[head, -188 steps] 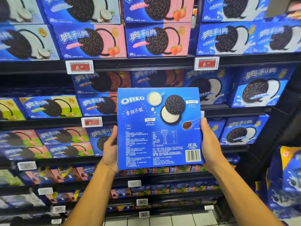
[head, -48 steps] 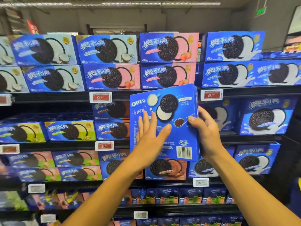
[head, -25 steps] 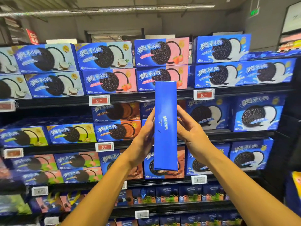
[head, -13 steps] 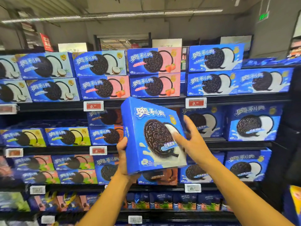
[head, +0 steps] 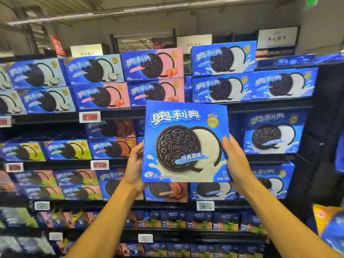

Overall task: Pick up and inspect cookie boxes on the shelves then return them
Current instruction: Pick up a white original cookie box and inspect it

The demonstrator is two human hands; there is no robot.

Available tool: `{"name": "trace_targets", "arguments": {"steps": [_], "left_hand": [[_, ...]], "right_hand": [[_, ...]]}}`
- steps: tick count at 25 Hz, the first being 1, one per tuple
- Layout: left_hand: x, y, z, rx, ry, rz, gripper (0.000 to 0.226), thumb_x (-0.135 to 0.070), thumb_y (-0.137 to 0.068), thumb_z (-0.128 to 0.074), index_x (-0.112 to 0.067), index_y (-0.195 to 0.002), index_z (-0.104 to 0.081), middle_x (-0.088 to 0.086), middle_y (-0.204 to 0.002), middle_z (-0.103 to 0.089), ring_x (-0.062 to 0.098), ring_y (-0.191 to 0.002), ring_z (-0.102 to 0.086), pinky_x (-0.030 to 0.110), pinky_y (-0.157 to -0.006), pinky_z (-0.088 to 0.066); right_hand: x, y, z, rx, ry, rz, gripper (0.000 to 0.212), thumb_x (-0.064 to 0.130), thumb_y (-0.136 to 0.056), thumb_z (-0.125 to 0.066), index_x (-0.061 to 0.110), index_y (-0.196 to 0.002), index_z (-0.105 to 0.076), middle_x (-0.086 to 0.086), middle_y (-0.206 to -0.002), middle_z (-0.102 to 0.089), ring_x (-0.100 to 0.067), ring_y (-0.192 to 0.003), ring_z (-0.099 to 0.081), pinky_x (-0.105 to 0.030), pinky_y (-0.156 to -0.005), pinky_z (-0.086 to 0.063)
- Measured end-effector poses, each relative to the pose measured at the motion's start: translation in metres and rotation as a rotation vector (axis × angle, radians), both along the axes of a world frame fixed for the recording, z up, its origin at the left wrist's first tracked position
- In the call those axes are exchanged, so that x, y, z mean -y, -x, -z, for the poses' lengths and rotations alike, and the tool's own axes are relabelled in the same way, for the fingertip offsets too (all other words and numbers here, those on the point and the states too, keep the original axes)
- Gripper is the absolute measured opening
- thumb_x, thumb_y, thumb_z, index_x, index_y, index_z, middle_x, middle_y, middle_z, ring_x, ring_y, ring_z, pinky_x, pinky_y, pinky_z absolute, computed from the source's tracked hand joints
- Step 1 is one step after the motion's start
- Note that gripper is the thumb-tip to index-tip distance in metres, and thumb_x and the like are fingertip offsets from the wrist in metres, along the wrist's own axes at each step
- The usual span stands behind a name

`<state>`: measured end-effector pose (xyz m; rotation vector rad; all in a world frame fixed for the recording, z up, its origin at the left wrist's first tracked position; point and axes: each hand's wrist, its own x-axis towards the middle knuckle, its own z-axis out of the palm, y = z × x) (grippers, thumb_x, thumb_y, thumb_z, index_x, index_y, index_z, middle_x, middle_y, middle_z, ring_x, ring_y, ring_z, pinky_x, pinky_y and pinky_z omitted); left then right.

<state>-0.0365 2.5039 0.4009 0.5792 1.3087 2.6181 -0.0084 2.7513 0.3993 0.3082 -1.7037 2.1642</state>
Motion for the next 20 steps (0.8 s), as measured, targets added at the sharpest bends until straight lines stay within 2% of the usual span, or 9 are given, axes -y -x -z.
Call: {"name": "trace_targets", "arguments": {"steps": [2,4,7,11,13,15,16,18,20], "left_hand": [[-0.006,-0.003,0.001,0.006,0.036,-0.015,0.039,-0.043,-0.084,-0.068,-0.02,-0.114,-0.075,0.003,-0.113,-0.074,0.02,-0.1,-0.072,0.033,-0.077,-0.059],[-0.02,-0.004,0.002,-0.006,0.106,-0.142,0.041,-0.044,-0.1,-0.047,-0.024,-0.131,-0.063,0.004,-0.128,-0.067,0.022,-0.112,-0.067,0.035,-0.08,-0.058],[-0.039,-0.013,0.013,-0.021,0.244,-0.233,0.047,-0.05,-0.101,-0.039,-0.024,-0.132,-0.062,0.005,-0.128,-0.067,0.023,-0.112,-0.067,0.035,-0.079,-0.059],[-0.053,-0.027,0.033,-0.098,0.365,-0.349,0.06,-0.05,-0.092,-0.046,-0.026,-0.146,-0.044,0.0,-0.138,-0.061,0.019,-0.121,-0.062,0.04,-0.097,-0.054],[-0.06,-0.029,0.042,-0.129,0.402,-0.368,0.056,-0.049,-0.092,-0.052,-0.033,-0.145,-0.043,-0.004,-0.137,-0.061,0.018,-0.12,-0.062,0.041,-0.096,-0.054],[-0.068,-0.028,0.047,-0.137,0.495,-0.36,0.056,-0.051,-0.09,-0.06,-0.043,-0.142,-0.042,-0.007,-0.135,-0.062,0.024,-0.12,-0.061,0.058,-0.102,-0.047],[-0.073,-0.026,0.051,-0.137,0.545,-0.352,0.062,-0.051,-0.084,-0.061,-0.046,-0.142,-0.04,-0.006,-0.137,-0.059,0.024,-0.12,-0.059,0.061,-0.105,-0.042],[-0.083,-0.024,0.061,-0.131,0.574,-0.307,0.07,-0.048,-0.079,-0.064,-0.046,-0.144,-0.039,-0.004,-0.147,-0.049,0.021,-0.129,-0.053,0.054,-0.111,-0.038],[-0.092,-0.022,0.074,-0.114,0.562,-0.272,0.065,-0.035,-0.084,-0.068,-0.043,-0.143,-0.043,-0.001,-0.147,-0.049,0.02,-0.131,-0.052,0.046,-0.11,-0.041]], "right_hand": [[-0.014,0.0,0.004,-0.035,-0.042,0.054,0.038,0.034,-0.106,-0.043,0.033,-0.143,-0.048,0.011,-0.14,-0.06,-0.014,-0.126,-0.059,-0.041,-0.101,-0.05],[-0.026,-0.006,0.006,-0.031,-0.049,0.096,0.038,0.037,-0.104,-0.046,0.044,-0.141,-0.041,0.025,-0.141,-0.052,-0.007,-0.137,-0.047,-0.041,-0.114,-0.04],[-0.04,-0.015,0.015,-0.051,-0.095,0.085,0.044,0.034,-0.104,-0.046,0.045,-0.145,-0.035,0.027,-0.146,-0.046,0.001,-0.137,-0.045,-0.036,-0.116,-0.038],[-0.056,-0.021,0.035,-0.043,-0.137,0.102,0.06,0.046,-0.096,-0.048,0.039,-0.153,-0.03,0.016,-0.159,-0.035,-0.003,-0.144,-0.035,-0.036,-0.119,-0.033],[-0.064,-0.026,0.042,-0.05,-0.141,0.083,0.06,0.054,-0.09,-0.049,0.052,-0.147,-0.032,0.025,-0.157,-0.034,0.004,-0.143,-0.033,-0.024,-0.114,-0.035],[-0.075,-0.031,0.046,-0.051,-0.162,0.106,0.046,0.057,-0.091,-0.051,0.067,-0.134,-0.037,0.04,-0.146,-0.039,0.017,-0.134,-0.036,-0.006,-0.1,-0.039],[-0.082,-0.031,0.049,-0.04,-0.154,0.12,0.042,0.053,-0.094,-0.052,0.066,-0.132,-0.041,0.038,-0.141,-0.046,0.016,-0.129,-0.044,-0.005,-0.094,-0.042],[-0.096,-0.027,0.062,0.019,-0.099,0.15,0.031,0.04,-0.1,-0.053,0.047,-0.13,-0.048,0.017,-0.125,-0.068,0.002,-0.107,-0.066,-0.015,-0.081,-0.055],[-0.104,-0.027,0.076,0.125,-0.059,0.191,0.014,0.033,-0.101,-0.055,0.037,-0.113,-0.049,0.002,-0.105,-0.074,-0.006,-0.082,-0.073,-0.023,-0.062,-0.058]]}}
